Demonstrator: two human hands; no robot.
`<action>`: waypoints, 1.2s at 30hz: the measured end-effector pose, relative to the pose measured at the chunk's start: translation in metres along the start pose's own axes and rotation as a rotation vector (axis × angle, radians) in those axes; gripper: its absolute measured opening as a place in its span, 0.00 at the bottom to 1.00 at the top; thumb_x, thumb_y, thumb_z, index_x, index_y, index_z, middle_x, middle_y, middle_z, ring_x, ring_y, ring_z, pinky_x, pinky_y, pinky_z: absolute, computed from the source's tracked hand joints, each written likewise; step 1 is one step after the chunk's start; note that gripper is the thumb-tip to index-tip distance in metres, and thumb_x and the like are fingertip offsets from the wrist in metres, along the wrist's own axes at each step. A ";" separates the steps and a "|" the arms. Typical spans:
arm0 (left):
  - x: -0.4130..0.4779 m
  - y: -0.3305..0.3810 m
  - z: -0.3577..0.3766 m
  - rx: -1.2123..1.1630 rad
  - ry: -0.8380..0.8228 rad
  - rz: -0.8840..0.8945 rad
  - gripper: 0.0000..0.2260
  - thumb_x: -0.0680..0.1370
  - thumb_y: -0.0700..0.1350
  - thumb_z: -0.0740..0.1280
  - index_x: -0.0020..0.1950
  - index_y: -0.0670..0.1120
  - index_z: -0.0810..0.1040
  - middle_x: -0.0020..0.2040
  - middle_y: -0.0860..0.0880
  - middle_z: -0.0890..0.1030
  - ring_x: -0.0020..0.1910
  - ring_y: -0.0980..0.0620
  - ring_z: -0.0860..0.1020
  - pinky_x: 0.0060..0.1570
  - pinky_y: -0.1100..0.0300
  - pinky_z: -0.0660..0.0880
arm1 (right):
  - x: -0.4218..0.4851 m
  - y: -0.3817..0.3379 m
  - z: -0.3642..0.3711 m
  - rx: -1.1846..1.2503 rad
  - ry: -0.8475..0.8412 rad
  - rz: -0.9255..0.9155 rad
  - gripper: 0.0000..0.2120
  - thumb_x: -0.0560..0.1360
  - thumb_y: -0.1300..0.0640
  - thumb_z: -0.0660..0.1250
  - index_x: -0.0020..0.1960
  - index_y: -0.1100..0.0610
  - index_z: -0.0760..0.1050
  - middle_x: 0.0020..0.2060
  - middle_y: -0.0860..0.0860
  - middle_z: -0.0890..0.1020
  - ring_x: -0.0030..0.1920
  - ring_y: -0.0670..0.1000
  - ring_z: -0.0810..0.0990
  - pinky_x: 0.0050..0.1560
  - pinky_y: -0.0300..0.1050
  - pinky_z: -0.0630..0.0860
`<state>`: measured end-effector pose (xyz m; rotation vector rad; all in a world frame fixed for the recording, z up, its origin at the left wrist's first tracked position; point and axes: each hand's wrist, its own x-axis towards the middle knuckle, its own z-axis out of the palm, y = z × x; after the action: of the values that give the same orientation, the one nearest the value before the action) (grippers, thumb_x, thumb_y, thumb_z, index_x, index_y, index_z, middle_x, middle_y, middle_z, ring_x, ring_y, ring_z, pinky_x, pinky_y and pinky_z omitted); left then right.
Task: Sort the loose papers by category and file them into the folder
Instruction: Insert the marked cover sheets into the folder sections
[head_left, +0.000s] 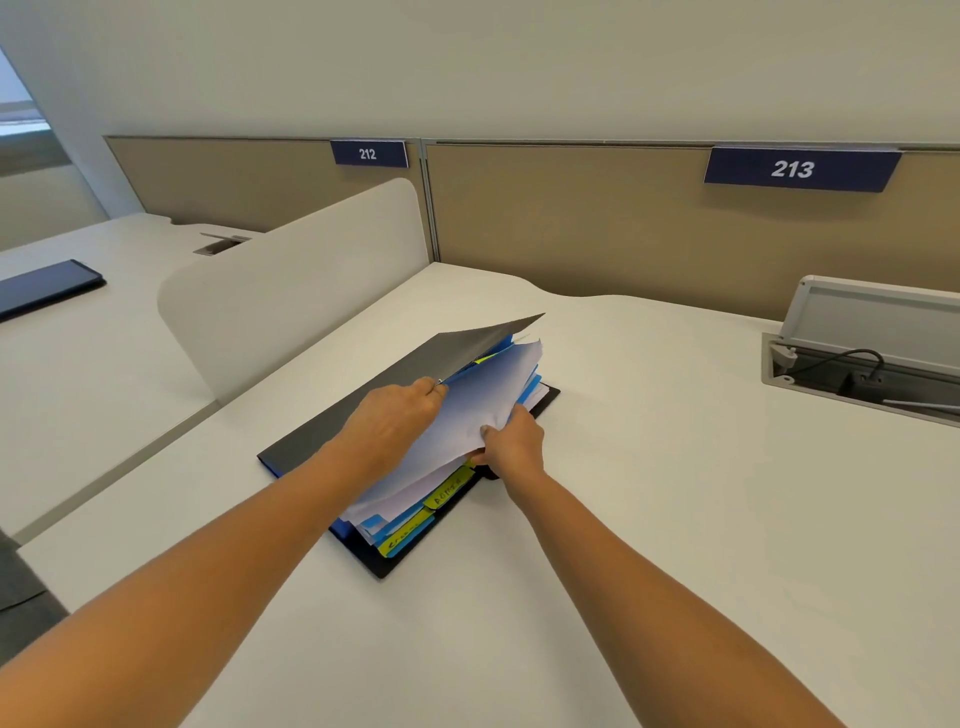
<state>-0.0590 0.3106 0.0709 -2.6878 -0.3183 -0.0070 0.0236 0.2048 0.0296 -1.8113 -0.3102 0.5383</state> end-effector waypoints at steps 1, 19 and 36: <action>0.000 -0.004 -0.003 0.003 0.006 0.016 0.31 0.76 0.31 0.58 0.76 0.45 0.51 0.68 0.47 0.67 0.52 0.46 0.78 0.43 0.59 0.72 | 0.000 0.000 0.000 0.016 -0.014 0.002 0.13 0.76 0.65 0.59 0.61 0.63 0.69 0.56 0.58 0.75 0.53 0.64 0.79 0.47 0.51 0.79; -0.008 -0.056 0.001 -0.225 0.576 0.039 0.30 0.57 0.19 0.67 0.57 0.36 0.78 0.43 0.40 0.84 0.24 0.41 0.79 0.21 0.54 0.76 | 0.000 -0.005 0.026 0.137 -0.038 0.101 0.08 0.74 0.62 0.64 0.53 0.59 0.69 0.57 0.59 0.77 0.54 0.63 0.79 0.57 0.54 0.77; -0.004 -0.044 0.014 -0.303 0.628 0.015 0.28 0.58 0.20 0.69 0.56 0.38 0.80 0.39 0.41 0.84 0.24 0.42 0.79 0.21 0.55 0.76 | -0.004 0.015 0.013 -0.021 0.149 -0.084 0.12 0.76 0.56 0.66 0.56 0.59 0.70 0.50 0.58 0.80 0.50 0.57 0.80 0.55 0.49 0.77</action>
<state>-0.0729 0.3542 0.0766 -2.7984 -0.1007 -0.9372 0.0127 0.2089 0.0135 -1.8388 -0.2895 0.3410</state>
